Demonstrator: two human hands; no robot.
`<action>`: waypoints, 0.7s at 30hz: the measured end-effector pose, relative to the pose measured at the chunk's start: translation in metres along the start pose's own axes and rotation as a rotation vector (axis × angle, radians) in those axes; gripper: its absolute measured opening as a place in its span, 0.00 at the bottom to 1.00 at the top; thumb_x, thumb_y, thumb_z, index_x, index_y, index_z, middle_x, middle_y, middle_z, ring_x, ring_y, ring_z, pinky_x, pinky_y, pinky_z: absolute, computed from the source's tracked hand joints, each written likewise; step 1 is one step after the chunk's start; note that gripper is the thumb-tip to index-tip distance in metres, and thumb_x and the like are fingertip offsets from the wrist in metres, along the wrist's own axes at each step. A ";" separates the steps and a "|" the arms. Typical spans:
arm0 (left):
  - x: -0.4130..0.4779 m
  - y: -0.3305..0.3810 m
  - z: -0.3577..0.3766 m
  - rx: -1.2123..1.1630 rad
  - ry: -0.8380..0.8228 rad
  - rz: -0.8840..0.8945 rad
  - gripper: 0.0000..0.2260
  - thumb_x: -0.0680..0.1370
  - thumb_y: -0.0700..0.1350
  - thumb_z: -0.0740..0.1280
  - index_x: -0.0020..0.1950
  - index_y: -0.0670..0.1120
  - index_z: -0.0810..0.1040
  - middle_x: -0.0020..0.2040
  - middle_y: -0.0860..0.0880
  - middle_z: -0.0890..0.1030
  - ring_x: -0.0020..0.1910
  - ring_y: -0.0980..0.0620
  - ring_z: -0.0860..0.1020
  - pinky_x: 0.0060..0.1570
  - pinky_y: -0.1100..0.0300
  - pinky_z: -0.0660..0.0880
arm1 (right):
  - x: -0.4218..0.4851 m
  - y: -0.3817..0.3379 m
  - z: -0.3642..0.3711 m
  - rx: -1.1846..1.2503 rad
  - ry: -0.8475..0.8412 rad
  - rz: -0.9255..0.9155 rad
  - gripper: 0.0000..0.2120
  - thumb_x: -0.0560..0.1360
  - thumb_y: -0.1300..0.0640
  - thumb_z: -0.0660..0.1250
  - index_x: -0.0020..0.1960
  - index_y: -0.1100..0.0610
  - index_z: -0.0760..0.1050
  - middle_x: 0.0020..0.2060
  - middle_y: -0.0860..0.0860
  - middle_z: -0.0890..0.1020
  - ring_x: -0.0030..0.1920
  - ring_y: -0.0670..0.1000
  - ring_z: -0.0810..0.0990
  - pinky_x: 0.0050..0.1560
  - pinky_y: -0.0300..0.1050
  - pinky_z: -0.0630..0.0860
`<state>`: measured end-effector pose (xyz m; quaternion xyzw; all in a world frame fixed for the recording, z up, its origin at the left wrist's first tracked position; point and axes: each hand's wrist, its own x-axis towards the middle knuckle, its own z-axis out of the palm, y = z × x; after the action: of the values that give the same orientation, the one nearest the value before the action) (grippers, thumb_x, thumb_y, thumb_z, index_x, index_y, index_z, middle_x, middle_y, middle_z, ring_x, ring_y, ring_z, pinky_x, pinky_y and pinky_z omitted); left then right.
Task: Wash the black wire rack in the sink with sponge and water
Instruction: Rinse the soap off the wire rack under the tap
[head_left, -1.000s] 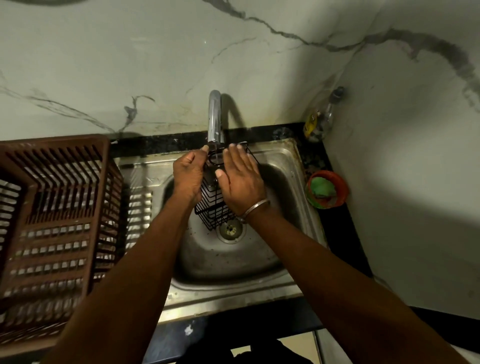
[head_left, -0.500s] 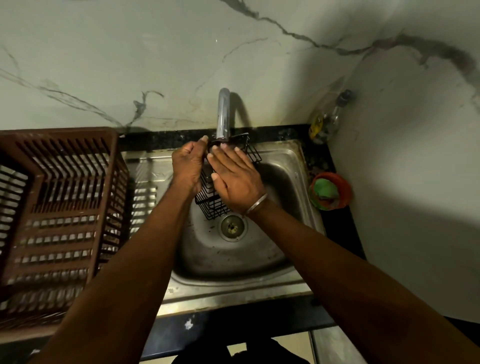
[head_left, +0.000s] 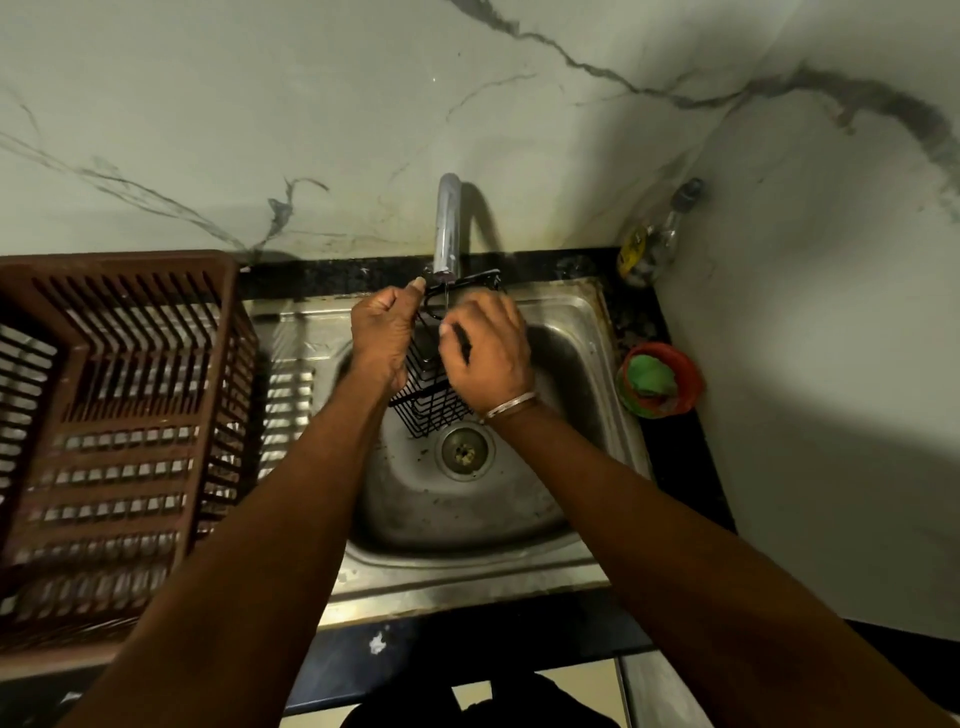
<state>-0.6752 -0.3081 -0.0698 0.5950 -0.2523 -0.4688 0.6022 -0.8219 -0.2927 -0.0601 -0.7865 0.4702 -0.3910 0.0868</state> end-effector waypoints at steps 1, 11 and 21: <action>-0.003 -0.001 -0.002 -0.009 -0.012 -0.006 0.20 0.80 0.44 0.75 0.30 0.51 0.73 0.30 0.49 0.68 0.31 0.52 0.64 0.33 0.56 0.65 | 0.001 0.001 0.001 0.002 -0.051 -0.048 0.03 0.78 0.58 0.69 0.49 0.59 0.79 0.47 0.55 0.80 0.50 0.57 0.77 0.52 0.58 0.75; -0.022 0.004 -0.003 -0.069 -0.085 0.000 0.12 0.83 0.44 0.72 0.40 0.44 0.81 0.38 0.41 0.79 0.37 0.50 0.76 0.41 0.56 0.77 | 0.005 -0.007 0.002 -0.096 -0.207 0.031 0.24 0.85 0.50 0.57 0.72 0.64 0.76 0.71 0.61 0.78 0.75 0.61 0.73 0.78 0.59 0.66; -0.038 0.011 -0.005 -0.129 -0.132 -0.058 0.13 0.85 0.43 0.69 0.42 0.45 0.84 0.38 0.45 0.85 0.36 0.50 0.83 0.43 0.52 0.85 | 0.016 0.003 -0.008 -0.199 -0.342 0.115 0.24 0.85 0.44 0.54 0.76 0.53 0.73 0.75 0.54 0.75 0.78 0.58 0.67 0.80 0.60 0.58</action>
<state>-0.6849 -0.2746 -0.0504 0.5298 -0.2434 -0.5396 0.6074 -0.8254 -0.3058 -0.0480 -0.8180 0.5290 -0.1977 0.1093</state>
